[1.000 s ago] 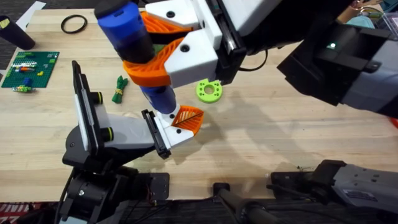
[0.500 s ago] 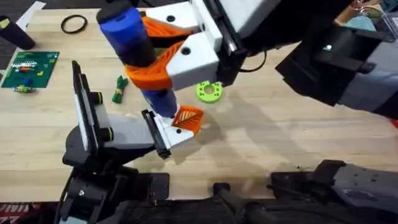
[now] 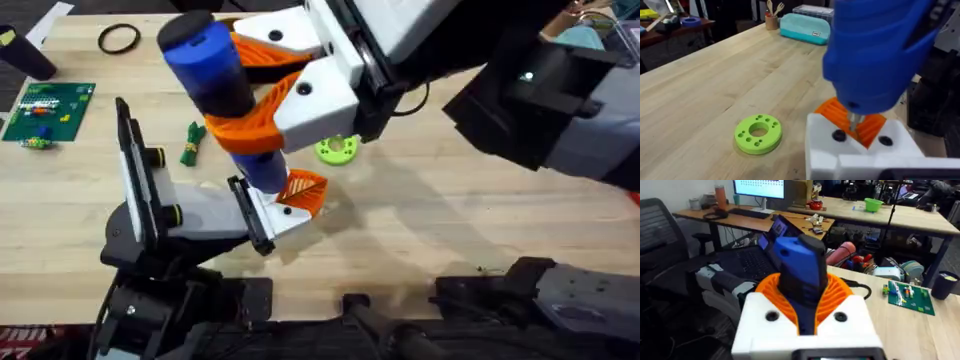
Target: Pick up the gripper from the table and insert it into the empty holder that is missing its gripper. Then pick up a screw, insert it into the mounting hole, and use the screwdriver to tighten it. Finally, clean up the table by picking up the vegetable and placing it into the bucket.
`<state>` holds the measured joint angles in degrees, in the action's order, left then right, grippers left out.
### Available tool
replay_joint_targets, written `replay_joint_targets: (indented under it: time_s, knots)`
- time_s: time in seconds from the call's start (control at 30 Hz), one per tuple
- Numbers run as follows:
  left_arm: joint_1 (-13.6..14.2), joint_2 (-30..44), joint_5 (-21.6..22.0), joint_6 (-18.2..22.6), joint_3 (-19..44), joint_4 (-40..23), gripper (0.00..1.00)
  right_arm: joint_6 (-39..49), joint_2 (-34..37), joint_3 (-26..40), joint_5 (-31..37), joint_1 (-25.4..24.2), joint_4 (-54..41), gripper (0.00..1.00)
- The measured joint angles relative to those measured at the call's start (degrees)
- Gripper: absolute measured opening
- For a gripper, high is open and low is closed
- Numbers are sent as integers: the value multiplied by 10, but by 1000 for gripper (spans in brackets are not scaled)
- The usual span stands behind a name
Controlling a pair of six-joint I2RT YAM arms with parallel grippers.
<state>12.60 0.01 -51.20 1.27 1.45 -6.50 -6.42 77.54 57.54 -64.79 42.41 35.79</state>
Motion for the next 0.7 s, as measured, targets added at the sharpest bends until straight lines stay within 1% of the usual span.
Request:
replay_joint_targets:
  time_s: [0.53, 0.7]
  knots:
    - [0, 0, 0, 0, 0, 0, 8, 7, 0, 0, 0, 0, 0, 104]
    - [0, 0, 0, 0, 0, -1, 8, 9, 16, 0, -2, 0, 3, 105]
